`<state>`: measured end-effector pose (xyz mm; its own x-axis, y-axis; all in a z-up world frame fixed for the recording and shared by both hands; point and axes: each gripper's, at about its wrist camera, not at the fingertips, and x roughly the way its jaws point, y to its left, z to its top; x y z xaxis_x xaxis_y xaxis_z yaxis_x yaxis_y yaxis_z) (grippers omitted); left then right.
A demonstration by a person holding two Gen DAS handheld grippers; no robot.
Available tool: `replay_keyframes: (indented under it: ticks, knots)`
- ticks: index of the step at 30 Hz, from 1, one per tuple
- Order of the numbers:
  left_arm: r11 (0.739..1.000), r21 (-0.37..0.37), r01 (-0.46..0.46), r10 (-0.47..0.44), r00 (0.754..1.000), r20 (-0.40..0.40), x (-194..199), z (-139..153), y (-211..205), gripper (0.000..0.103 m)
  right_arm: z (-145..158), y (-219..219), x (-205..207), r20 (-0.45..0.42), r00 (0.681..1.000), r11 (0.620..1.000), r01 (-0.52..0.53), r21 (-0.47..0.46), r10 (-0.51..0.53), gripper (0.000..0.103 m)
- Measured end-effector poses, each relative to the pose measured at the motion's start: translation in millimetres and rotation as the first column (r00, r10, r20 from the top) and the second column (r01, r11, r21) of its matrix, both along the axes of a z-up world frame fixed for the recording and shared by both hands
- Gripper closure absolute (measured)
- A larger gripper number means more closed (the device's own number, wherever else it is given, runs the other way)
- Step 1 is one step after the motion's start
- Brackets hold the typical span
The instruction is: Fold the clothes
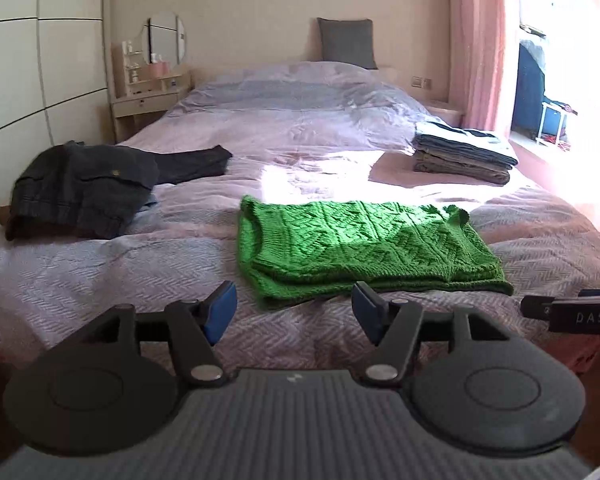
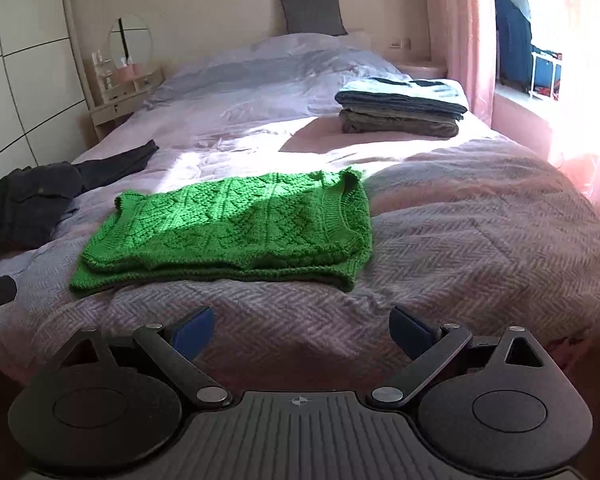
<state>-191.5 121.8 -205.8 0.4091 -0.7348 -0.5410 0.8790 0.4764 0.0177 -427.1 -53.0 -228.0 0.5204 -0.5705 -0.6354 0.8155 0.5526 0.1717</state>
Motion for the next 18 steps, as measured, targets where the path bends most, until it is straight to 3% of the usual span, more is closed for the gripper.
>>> replay_keyframes:
  ticks: [3,6,8,12,15,18]
  knots:
    - [1.000,0.008,0.027,-0.027,0.999,-0.019,15.2,-11.2,-16.1,0.048,-6.2,-21.2,-8.2,0.042,0.998,0.998,0.042,0.047,-0.044,0.007]
    - [0.999,0.005,0.044,-0.044,0.998,-0.037,36.8,-17.6,-35.0,0.058,-15.5,-50.1,-17.0,0.179,0.981,0.989,0.052,0.139,-0.076,0.007]
    - [0.999,-0.007,0.054,-0.054,0.997,-0.048,51.4,-21.7,-48.4,0.069,-23.6,-70.9,-23.3,0.288,0.951,0.975,0.054,0.214,-0.116,0.007]
    - [0.996,-0.021,0.087,-0.088,0.994,-0.060,75.2,-29.3,-74.9,0.081,-46.0,-108.5,-32.1,0.438,0.868,0.932,0.072,0.354,-0.233,0.007]
    - [0.994,-0.028,0.109,-0.111,0.990,-0.083,90.6,-37.7,-91.7,0.082,-61.4,-132.9,-36.5,0.475,0.818,0.893,0.100,0.440,-0.326,0.025]
    - [0.993,-0.019,0.117,-0.119,0.987,-0.111,102.7,-49.7,-104.1,0.082,-79.9,-153.9,-40.9,0.483,0.773,0.834,0.107,0.541,-0.413,0.026]
